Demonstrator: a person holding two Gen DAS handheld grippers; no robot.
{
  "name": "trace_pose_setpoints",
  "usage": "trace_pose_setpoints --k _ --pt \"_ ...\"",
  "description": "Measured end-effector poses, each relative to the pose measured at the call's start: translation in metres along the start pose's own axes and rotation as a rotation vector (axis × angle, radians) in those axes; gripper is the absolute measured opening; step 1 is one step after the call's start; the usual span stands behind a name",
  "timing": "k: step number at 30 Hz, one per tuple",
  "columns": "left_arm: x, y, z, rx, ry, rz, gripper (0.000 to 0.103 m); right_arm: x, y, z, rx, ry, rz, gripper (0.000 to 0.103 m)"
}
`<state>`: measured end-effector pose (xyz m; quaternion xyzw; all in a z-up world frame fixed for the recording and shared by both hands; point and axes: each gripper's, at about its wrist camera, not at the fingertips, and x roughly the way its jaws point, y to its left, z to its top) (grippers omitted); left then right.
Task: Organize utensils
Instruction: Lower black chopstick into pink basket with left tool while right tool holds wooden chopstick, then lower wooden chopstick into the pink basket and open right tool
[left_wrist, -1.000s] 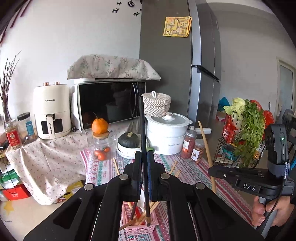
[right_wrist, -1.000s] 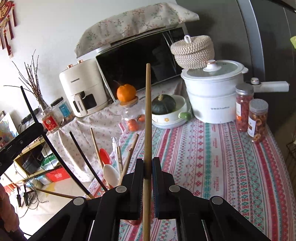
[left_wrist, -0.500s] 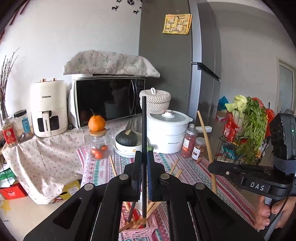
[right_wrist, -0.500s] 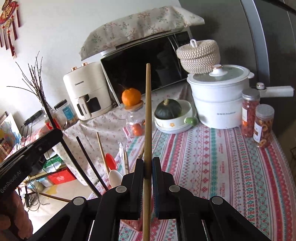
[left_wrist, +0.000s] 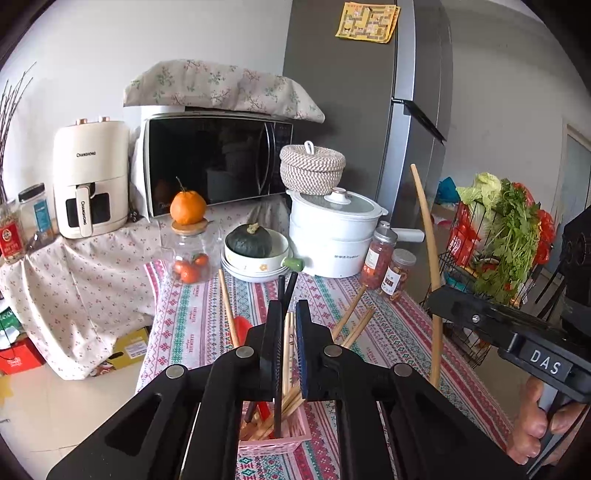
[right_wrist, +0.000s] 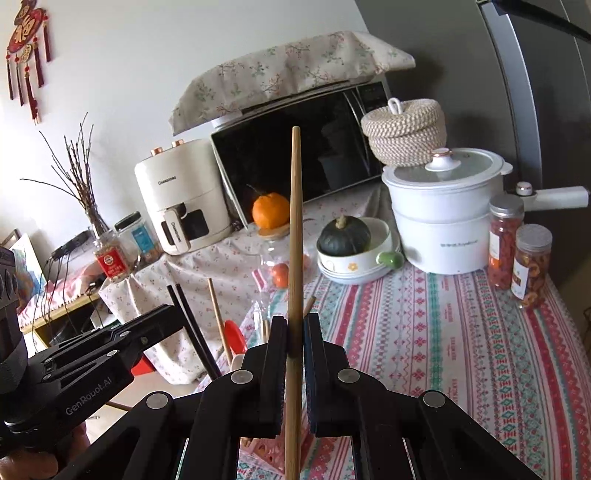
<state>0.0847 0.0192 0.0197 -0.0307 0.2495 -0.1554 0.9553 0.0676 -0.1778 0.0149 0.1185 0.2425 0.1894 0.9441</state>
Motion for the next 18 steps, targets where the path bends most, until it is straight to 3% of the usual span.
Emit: trace_pose_setpoints --k 3,12,18 --pt "-0.018 0.006 0.006 -0.026 0.001 -0.004 0.033 0.006 0.013 0.001 -0.012 -0.023 0.003 0.006" --pt "-0.061 0.063 0.011 -0.098 0.108 0.100 0.047 0.036 0.043 -0.008 0.046 -0.159 -0.033 0.006" --pt "-0.070 0.102 -0.015 -0.115 0.125 0.164 0.047 0.059 0.057 -0.041 0.011 -0.289 -0.170 0.005"
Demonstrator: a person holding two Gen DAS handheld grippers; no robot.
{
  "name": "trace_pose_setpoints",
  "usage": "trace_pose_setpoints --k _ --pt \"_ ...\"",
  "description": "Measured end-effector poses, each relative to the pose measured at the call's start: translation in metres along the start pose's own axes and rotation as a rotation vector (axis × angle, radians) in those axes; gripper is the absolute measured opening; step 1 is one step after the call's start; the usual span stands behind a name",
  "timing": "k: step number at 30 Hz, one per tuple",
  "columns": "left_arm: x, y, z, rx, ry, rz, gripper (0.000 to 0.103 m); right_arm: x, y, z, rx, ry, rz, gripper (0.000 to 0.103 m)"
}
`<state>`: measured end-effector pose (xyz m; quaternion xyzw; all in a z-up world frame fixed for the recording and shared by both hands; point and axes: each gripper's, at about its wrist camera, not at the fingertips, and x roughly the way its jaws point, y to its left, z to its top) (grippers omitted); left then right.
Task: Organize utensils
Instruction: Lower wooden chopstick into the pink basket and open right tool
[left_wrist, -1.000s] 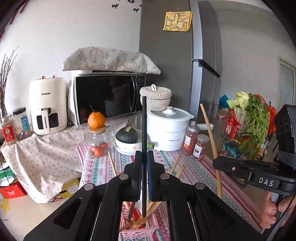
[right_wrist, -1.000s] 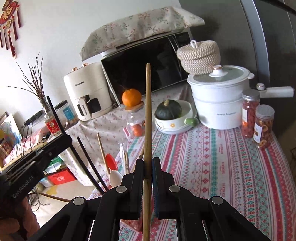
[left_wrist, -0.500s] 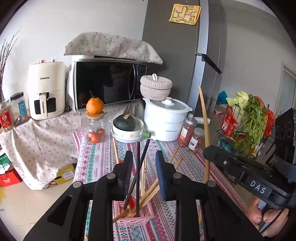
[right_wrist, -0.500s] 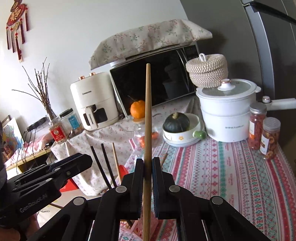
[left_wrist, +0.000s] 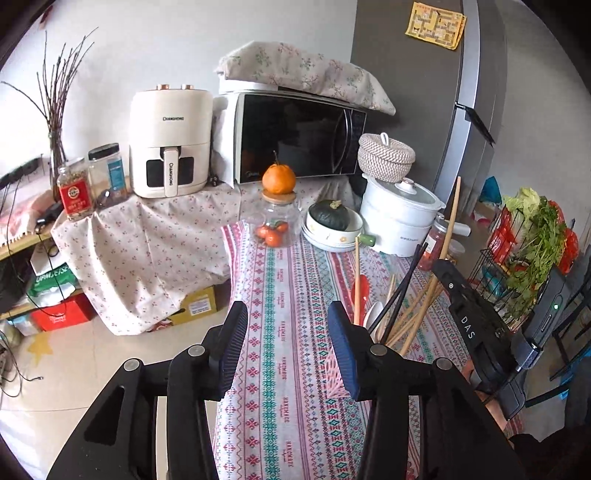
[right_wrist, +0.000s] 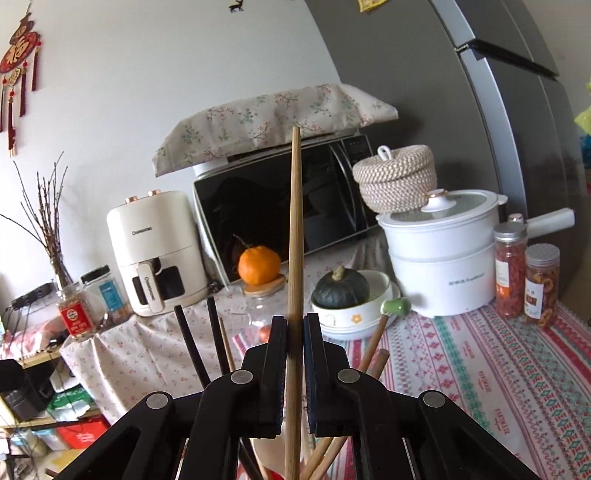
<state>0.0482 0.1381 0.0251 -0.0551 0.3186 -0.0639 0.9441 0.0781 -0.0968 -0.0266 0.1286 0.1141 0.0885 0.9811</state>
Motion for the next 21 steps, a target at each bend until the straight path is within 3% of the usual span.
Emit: trace_pose_setpoints --k 7,14,21 --pt "0.015 0.014 -0.010 0.013 0.059 -0.015 0.047 0.001 0.015 -0.028 -0.063 -0.093 -0.065 0.006" --pt "0.020 0.014 -0.014 0.019 0.081 -0.025 0.047 0.002 0.020 -0.048 -0.083 -0.057 -0.067 0.007" --pt "0.028 0.010 -0.019 0.000 0.124 -0.060 0.048 -0.008 0.015 -0.035 -0.076 -0.001 -0.016 0.027"
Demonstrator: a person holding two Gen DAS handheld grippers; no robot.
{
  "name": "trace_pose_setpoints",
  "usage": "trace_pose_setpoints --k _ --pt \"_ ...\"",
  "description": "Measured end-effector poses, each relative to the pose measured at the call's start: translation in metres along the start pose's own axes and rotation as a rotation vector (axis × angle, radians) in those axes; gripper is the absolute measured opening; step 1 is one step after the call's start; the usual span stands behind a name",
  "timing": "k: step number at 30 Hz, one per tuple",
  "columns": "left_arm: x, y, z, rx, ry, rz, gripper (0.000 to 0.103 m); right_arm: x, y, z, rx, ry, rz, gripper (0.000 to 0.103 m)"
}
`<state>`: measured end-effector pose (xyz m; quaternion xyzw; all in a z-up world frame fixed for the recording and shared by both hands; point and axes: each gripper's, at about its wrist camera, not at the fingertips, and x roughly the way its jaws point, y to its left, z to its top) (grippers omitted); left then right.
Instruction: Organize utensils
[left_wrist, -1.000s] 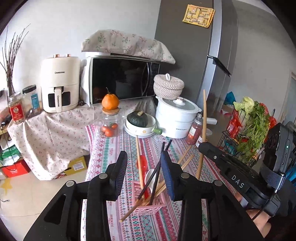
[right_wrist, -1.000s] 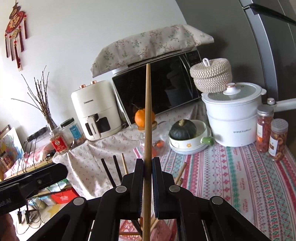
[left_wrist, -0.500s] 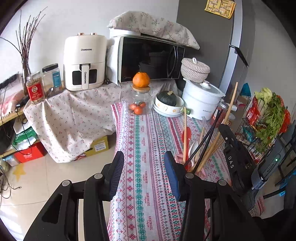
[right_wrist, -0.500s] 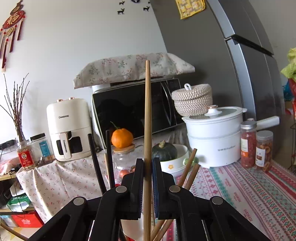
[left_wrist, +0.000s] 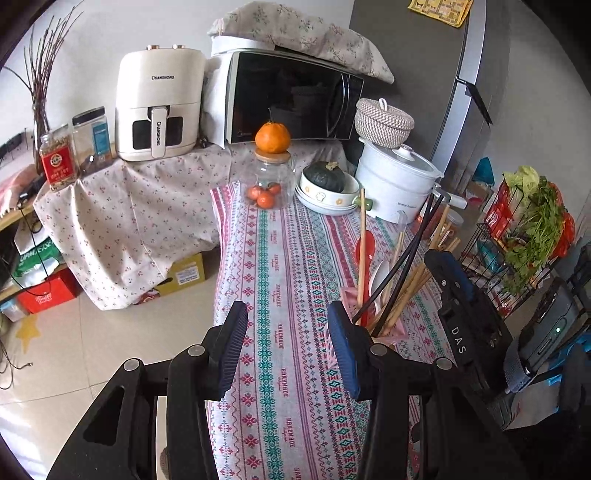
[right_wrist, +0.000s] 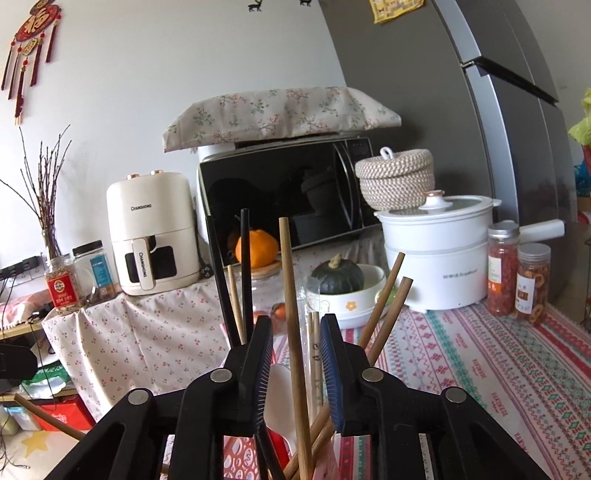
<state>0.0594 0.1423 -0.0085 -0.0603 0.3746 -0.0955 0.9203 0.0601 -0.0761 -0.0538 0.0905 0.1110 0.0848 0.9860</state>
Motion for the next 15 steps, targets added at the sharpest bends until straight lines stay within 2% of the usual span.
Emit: trace_pose_setpoints --k 3,4,5,9,12,14,15 --pt "-0.004 -0.004 -0.003 -0.005 0.006 -0.023 0.048 -0.007 -0.002 0.013 -0.027 0.037 0.006 0.027" --pt "-0.007 -0.007 -0.004 -0.003 0.002 -0.025 0.049 -0.011 -0.004 0.020 -0.037 0.055 0.013 0.031" --pt "-0.010 -0.010 -0.005 0.000 0.000 -0.025 0.053 -0.014 -0.005 0.028 -0.055 0.080 0.014 0.037" --pt "-0.026 -0.027 -0.012 0.006 -0.017 -0.051 0.069 -0.036 -0.013 0.057 -0.130 0.154 0.004 0.048" --pt "-0.037 -0.047 -0.021 0.019 -0.032 -0.045 0.078 -0.057 -0.022 0.077 -0.143 0.209 -0.018 0.062" --pt "-0.043 -0.060 -0.026 0.032 -0.040 -0.030 0.084 -0.072 -0.029 0.085 -0.138 0.243 -0.040 0.075" --pt "-0.047 -0.067 -0.028 0.040 -0.047 -0.021 0.085 -0.079 -0.032 0.087 -0.135 0.261 -0.058 0.078"
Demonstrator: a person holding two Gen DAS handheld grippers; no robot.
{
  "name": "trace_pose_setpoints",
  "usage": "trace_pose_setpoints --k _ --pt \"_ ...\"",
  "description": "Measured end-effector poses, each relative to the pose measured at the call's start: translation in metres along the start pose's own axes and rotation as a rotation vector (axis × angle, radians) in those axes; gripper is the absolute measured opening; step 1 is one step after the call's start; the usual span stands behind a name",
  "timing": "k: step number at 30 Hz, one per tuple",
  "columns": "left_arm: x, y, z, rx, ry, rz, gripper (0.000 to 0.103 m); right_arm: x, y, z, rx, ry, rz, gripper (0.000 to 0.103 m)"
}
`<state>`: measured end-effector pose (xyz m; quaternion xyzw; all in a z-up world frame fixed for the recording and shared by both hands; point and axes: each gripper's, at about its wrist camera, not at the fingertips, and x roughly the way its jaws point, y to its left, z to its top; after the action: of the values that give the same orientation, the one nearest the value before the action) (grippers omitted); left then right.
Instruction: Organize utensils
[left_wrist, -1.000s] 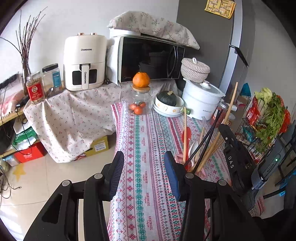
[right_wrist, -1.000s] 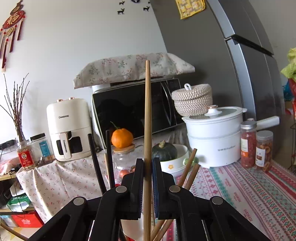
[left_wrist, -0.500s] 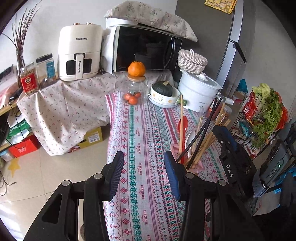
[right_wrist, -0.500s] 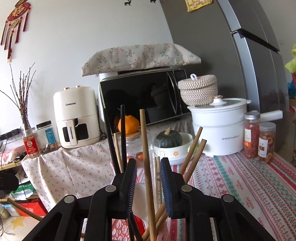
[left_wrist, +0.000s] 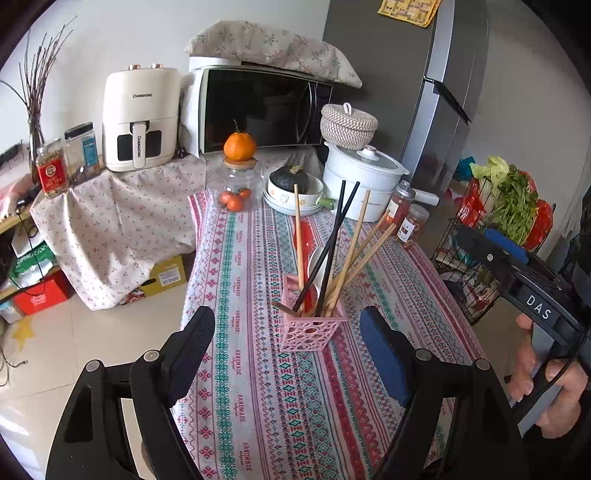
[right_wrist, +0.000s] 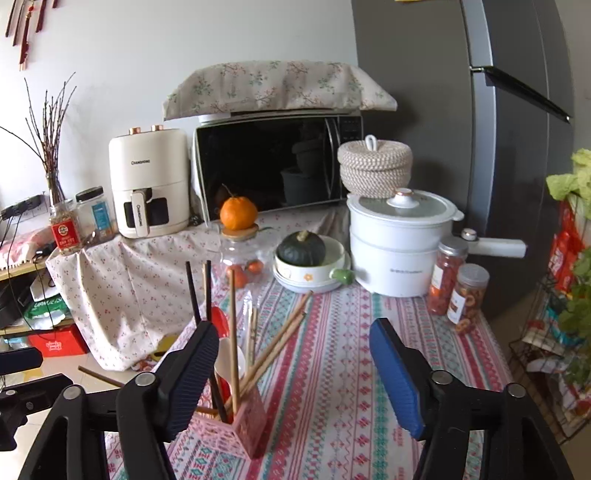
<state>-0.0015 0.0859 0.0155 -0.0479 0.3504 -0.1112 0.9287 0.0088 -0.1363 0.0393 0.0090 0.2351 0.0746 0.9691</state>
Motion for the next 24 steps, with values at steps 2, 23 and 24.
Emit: trace_pose_setpoints --k 2,23,24 --pt "-0.006 -0.012 -0.003 0.013 -0.007 0.032 0.090 -0.011 -0.005 -0.003 0.000 0.061 -0.032 0.084" --pt "0.003 -0.068 -0.013 0.078 -0.012 0.111 0.093 -0.033 -0.040 -0.019 0.004 0.225 -0.197 0.100" --pt "0.004 -0.069 -0.012 0.083 -0.014 0.115 0.093 -0.032 -0.041 -0.019 0.003 0.228 -0.198 0.100"
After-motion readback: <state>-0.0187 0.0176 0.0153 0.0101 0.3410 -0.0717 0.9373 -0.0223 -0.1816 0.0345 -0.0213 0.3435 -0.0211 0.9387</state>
